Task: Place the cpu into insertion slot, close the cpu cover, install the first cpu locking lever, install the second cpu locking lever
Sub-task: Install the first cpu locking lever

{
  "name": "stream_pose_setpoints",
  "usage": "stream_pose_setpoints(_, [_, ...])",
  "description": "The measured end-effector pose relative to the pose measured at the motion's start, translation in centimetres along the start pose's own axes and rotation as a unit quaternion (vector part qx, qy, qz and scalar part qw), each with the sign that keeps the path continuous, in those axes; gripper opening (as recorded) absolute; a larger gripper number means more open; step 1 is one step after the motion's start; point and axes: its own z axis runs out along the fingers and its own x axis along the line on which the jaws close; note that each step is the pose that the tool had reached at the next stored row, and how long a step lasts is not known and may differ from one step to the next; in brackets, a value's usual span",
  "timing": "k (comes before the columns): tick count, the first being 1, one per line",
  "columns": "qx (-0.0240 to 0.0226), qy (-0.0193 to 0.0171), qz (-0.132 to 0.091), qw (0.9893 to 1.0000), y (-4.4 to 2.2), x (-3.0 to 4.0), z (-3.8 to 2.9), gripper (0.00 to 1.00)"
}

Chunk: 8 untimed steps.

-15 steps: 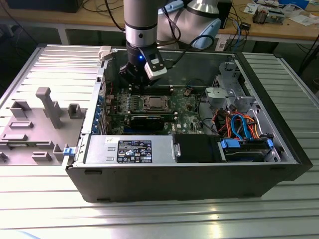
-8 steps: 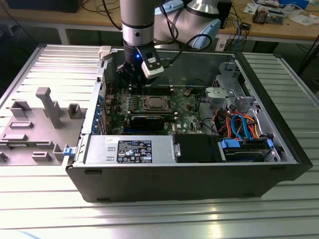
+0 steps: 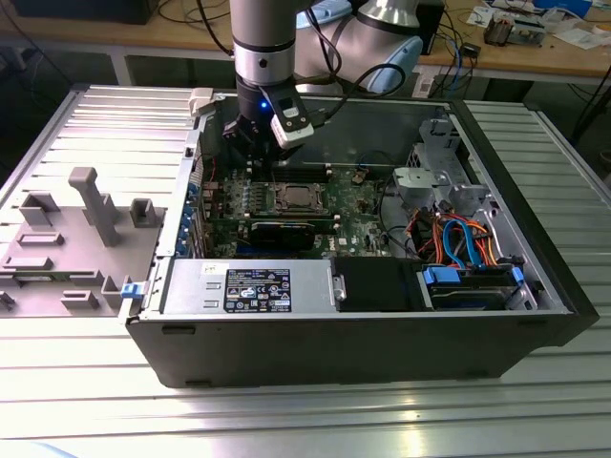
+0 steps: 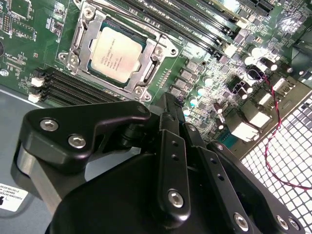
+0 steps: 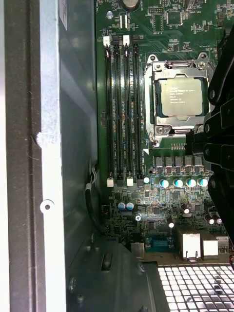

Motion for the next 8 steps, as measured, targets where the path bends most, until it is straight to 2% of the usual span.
stream_pose_setpoints(8, [-0.0001, 0.0, 0.0, 1.0, 0.02, 0.03, 0.01, 0.11])
